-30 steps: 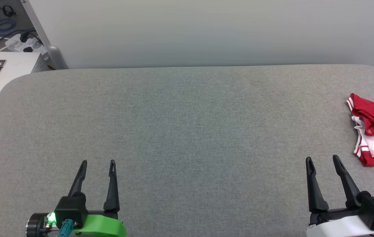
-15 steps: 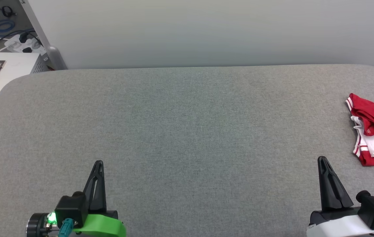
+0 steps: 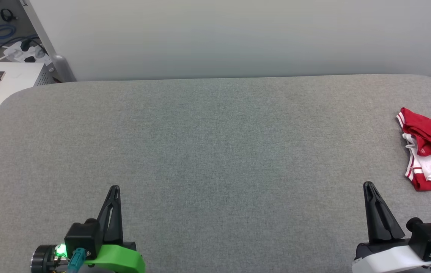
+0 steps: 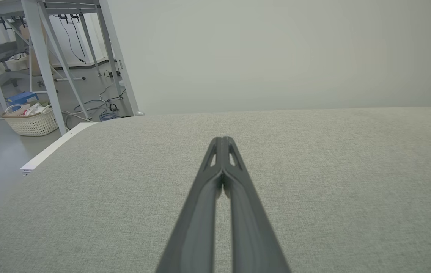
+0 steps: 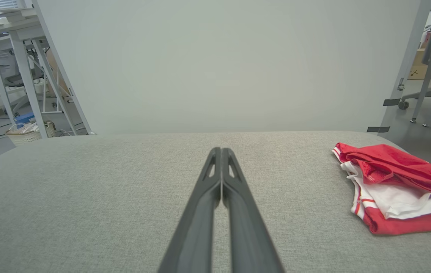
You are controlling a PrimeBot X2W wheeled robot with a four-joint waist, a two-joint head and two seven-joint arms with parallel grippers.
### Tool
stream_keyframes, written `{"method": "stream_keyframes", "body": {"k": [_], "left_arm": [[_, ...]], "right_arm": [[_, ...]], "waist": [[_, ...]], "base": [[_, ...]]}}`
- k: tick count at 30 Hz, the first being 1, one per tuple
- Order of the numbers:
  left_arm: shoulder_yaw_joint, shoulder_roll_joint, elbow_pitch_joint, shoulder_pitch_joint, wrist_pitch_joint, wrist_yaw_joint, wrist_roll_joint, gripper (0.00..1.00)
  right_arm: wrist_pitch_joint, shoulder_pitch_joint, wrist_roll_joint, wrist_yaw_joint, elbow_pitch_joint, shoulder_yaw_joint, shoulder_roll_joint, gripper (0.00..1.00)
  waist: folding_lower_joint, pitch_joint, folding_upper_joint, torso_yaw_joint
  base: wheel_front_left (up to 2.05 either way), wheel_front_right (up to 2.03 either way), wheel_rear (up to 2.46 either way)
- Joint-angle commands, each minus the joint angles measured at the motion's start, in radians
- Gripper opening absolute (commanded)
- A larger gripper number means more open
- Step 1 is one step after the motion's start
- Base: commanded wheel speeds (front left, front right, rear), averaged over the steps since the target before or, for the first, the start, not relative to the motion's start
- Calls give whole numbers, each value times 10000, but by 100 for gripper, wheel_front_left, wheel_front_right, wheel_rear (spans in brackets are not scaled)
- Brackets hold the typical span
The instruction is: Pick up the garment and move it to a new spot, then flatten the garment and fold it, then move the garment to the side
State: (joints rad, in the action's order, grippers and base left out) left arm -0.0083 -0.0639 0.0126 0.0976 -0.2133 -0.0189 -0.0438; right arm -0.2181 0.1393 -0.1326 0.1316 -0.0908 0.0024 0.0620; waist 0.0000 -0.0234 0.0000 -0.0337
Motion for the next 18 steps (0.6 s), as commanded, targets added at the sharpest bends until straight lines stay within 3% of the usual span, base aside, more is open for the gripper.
{"method": "stream_keyframes", "body": {"k": [1, 18], "left_arm": [[12, 25, -23, -148, 51, 34, 67, 0], [24, 43, -39, -282, 390, 59, 127, 0]], "right_arm": [[65, -202, 134, -2, 57, -4, -23, 0], [409, -395, 328, -3, 195, -8, -38, 0]], "waist": [[0, 3, 0, 5], [0, 41, 0, 59]], "base": [[0, 0, 0], [0, 0, 0]]}}
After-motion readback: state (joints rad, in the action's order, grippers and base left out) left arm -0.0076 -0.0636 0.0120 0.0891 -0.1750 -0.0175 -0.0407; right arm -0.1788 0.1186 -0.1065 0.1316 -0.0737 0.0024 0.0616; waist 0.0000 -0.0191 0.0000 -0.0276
